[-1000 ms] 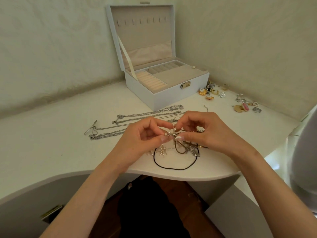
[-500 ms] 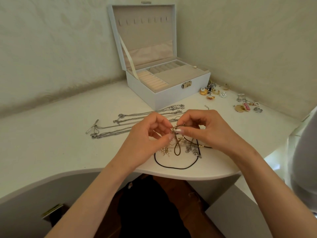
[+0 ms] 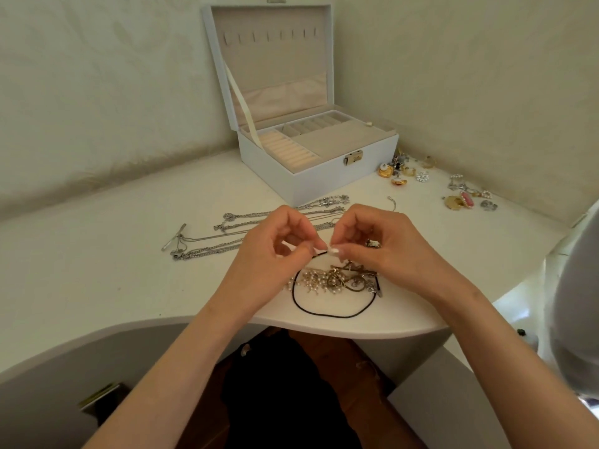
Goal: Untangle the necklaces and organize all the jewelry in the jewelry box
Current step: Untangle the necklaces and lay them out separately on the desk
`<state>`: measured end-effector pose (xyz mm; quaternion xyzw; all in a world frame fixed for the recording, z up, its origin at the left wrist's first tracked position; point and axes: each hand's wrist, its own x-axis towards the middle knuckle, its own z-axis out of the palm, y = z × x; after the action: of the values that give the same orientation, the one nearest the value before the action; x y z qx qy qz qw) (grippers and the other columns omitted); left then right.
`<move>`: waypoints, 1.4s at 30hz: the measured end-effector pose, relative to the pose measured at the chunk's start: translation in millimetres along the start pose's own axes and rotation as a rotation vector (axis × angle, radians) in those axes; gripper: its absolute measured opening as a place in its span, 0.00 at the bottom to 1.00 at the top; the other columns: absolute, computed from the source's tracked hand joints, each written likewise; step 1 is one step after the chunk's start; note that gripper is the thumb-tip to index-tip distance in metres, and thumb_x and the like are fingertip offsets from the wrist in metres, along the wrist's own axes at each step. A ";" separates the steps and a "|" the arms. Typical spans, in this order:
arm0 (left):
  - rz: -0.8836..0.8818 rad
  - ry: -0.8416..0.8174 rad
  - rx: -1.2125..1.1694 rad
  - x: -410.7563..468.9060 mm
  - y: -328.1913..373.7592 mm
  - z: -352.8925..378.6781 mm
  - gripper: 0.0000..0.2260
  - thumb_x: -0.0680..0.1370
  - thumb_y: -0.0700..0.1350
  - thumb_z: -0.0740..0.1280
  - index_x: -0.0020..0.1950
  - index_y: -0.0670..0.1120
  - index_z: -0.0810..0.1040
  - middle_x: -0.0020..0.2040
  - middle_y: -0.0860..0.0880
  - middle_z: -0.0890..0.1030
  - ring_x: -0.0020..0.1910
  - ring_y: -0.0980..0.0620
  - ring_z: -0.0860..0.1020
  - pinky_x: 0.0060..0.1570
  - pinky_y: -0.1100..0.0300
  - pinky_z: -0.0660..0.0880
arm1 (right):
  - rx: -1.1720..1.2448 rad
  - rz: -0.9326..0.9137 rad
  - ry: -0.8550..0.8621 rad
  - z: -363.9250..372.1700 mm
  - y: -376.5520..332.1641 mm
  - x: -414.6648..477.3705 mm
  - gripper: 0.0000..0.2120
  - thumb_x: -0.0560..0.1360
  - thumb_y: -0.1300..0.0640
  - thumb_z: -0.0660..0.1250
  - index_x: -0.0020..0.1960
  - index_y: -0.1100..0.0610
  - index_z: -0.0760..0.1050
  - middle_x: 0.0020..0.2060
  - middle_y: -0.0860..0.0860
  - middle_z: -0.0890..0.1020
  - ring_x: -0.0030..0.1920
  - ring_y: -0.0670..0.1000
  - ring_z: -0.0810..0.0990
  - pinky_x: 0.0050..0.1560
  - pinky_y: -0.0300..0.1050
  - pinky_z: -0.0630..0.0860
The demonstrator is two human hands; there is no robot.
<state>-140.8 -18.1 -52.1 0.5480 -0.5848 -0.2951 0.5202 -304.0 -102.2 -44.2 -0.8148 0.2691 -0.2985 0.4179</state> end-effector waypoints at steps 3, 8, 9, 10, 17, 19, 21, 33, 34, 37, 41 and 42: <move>-0.011 -0.050 0.263 -1.2 -1.4 -2.0 0.05 0.72 0.44 0.69 0.41 0.52 0.74 0.38 0.58 0.78 0.39 0.61 0.74 0.39 0.69 0.68 | 0.013 -0.006 0.022 -6.0 0.7 1.0 0.05 0.69 0.64 0.73 0.40 0.57 0.79 0.35 0.54 0.81 0.34 0.45 0.76 0.40 0.40 0.74; 0.027 -0.257 0.609 -4.9 -3.4 -0.8 0.08 0.70 0.50 0.72 0.41 0.59 0.73 0.44 0.58 0.74 0.46 0.60 0.70 0.45 0.65 0.67 | -0.174 0.046 -0.176 -17.9 4.6 -2.0 0.05 0.67 0.56 0.76 0.38 0.53 0.80 0.28 0.54 0.72 0.31 0.46 0.67 0.35 0.40 0.65; 0.031 -0.256 0.609 -5.3 -3.4 -1.7 0.08 0.70 0.49 0.71 0.40 0.58 0.72 0.43 0.58 0.74 0.46 0.60 0.70 0.45 0.65 0.67 | -0.210 0.063 -0.209 -18.4 5.4 -2.4 0.05 0.66 0.55 0.77 0.38 0.52 0.81 0.27 0.51 0.70 0.31 0.46 0.66 0.35 0.41 0.65; 0.038 -0.255 0.615 -5.4 -3.1 -2.9 0.09 0.70 0.48 0.71 0.40 0.58 0.71 0.43 0.59 0.73 0.46 0.60 0.70 0.45 0.66 0.67 | -0.247 0.072 -0.229 -18.0 5.8 -2.9 0.06 0.65 0.55 0.77 0.38 0.52 0.81 0.27 0.50 0.69 0.31 0.46 0.66 0.36 0.42 0.65; -0.019 -0.150 0.401 -8.1 2.7 -8.1 0.07 0.72 0.42 0.70 0.41 0.51 0.74 0.41 0.56 0.80 0.40 0.65 0.74 0.39 0.71 0.68 | -0.308 0.008 -0.131 -14.5 7.1 -2.6 0.06 0.65 0.52 0.77 0.38 0.49 0.81 0.28 0.49 0.70 0.34 0.49 0.69 0.39 0.51 0.69; -0.051 -0.099 0.263 -7.2 3.3 -8.9 0.06 0.73 0.41 0.70 0.41 0.48 0.74 0.39 0.54 0.82 0.35 0.62 0.75 0.39 0.68 0.71 | -0.288 0.007 -0.144 -12.0 5.7 -2.5 0.07 0.64 0.50 0.77 0.39 0.49 0.81 0.29 0.54 0.71 0.34 0.51 0.69 0.39 0.50 0.68; -0.083 -0.077 0.139 -5.4 3.2 -9.7 0.06 0.73 0.39 0.70 0.42 0.45 0.73 0.37 0.51 0.82 0.34 0.57 0.75 0.39 0.64 0.72 | -0.287 -0.017 -0.159 -9.1 5.2 -2.7 0.06 0.65 0.53 0.77 0.39 0.50 0.81 0.29 0.54 0.71 0.33 0.48 0.68 0.38 0.48 0.67; -0.093 -0.177 0.027 3.0 0.7 -9.2 0.06 0.70 0.44 0.67 0.45 0.52 0.78 0.37 0.54 0.75 0.37 0.54 0.72 0.37 0.63 0.70 | 0.143 -0.012 -0.009 -12.5 -10.7 2.7 0.07 0.72 0.54 0.67 0.41 0.57 0.81 0.31 0.54 0.83 0.30 0.59 0.70 0.33 0.42 0.69; -0.091 -0.178 0.027 3.1 0.5 -8.5 0.04 0.69 0.46 0.67 0.44 0.52 0.78 0.37 0.54 0.75 0.37 0.53 0.72 0.38 0.61 0.69 | 0.157 -0.007 -0.011 -12.5 -11.7 3.2 0.06 0.73 0.56 0.67 0.41 0.57 0.81 0.30 0.54 0.82 0.29 0.55 0.70 0.31 0.39 0.68; -0.082 -0.170 0.026 3.9 0.7 -7.7 0.02 0.69 0.48 0.69 0.41 0.52 0.79 0.37 0.52 0.78 0.36 0.50 0.73 0.39 0.58 0.70 | 0.186 0.006 0.009 -12.7 -12.5 5.4 0.07 0.73 0.55 0.66 0.42 0.56 0.81 0.25 0.53 0.79 0.26 0.54 0.68 0.29 0.39 0.65; -0.077 -0.158 0.060 4.9 -0.2 -8.5 0.03 0.73 0.46 0.69 0.40 0.52 0.79 0.34 0.56 0.78 0.35 0.54 0.73 0.39 0.62 0.70 | 0.186 0.010 0.056 -13.2 -14.0 7.1 0.07 0.73 0.53 0.67 0.41 0.54 0.81 0.22 0.53 0.77 0.25 0.55 0.66 0.30 0.36 0.65; -0.074 -0.154 0.059 5.0 -0.4 -8.3 0.04 0.74 0.45 0.69 0.39 0.52 0.79 0.34 0.56 0.77 0.35 0.55 0.73 0.39 0.63 0.70 | 0.186 0.006 0.063 -13.2 -14.7 7.3 0.06 0.73 0.53 0.67 0.41 0.54 0.81 0.21 0.53 0.77 0.26 0.54 0.66 0.30 0.34 0.66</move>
<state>-132.2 -21.0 -48.6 0.5600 -0.6109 -0.3380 0.4461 -305.7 -106.6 -23.6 -0.7619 0.2558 -0.3463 0.4840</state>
